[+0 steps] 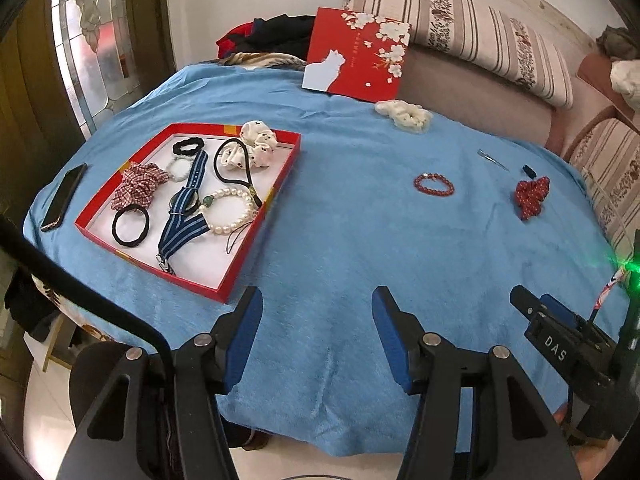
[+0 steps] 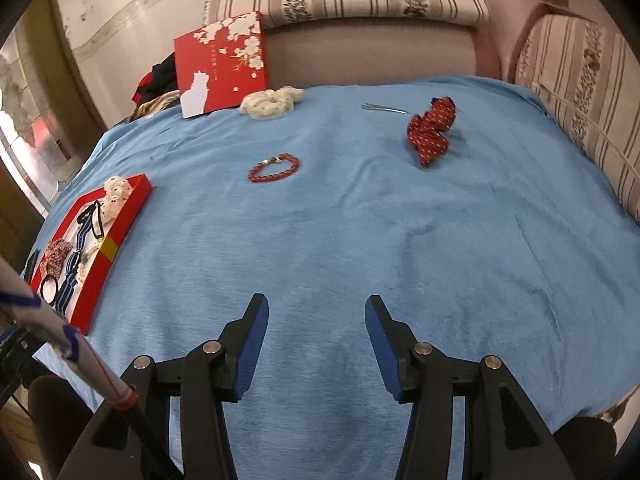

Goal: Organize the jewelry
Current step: 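Move both open tools back over the red bracelet and polka-dot scrunchie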

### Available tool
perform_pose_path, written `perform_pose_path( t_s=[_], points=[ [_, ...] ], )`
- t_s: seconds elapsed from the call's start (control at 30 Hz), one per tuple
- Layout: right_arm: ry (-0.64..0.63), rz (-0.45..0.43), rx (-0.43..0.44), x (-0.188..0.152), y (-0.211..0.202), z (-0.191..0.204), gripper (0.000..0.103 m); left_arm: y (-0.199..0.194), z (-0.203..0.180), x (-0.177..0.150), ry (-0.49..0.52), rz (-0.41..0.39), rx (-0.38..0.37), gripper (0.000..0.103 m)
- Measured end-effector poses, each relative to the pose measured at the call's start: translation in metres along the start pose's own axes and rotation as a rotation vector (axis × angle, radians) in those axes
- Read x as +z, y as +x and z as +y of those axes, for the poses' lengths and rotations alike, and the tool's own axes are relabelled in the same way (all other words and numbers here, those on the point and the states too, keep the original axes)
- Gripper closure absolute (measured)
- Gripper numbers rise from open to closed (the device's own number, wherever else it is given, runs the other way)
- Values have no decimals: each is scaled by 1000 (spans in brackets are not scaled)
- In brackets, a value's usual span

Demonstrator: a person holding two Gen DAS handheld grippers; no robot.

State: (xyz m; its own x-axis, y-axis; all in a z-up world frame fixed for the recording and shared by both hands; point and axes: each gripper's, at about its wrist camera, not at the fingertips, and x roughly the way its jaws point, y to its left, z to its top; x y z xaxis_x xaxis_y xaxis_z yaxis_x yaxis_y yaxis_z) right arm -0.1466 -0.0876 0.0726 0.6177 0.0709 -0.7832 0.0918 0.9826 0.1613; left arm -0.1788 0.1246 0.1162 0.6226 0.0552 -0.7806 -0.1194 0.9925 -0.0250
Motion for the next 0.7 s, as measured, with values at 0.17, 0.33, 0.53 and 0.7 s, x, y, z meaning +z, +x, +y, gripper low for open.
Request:
perform_pose_path(
  t_s=[0.17,0.33,0.53,0.7],
  points=[
    [4,7,-2,-1,2,0,48,1,-3,0,12,4,0,47],
    [6,16,-4,-2,6,-1,47,3,-4,0,22,7,2,47],
    [11,29,-9,-4,11,-2,47,7,-5,-1,27,19,6,47],
    [13,37,-9,-5,14,-3,47,11,-4,-2,28,30,10,47]
  ],
)
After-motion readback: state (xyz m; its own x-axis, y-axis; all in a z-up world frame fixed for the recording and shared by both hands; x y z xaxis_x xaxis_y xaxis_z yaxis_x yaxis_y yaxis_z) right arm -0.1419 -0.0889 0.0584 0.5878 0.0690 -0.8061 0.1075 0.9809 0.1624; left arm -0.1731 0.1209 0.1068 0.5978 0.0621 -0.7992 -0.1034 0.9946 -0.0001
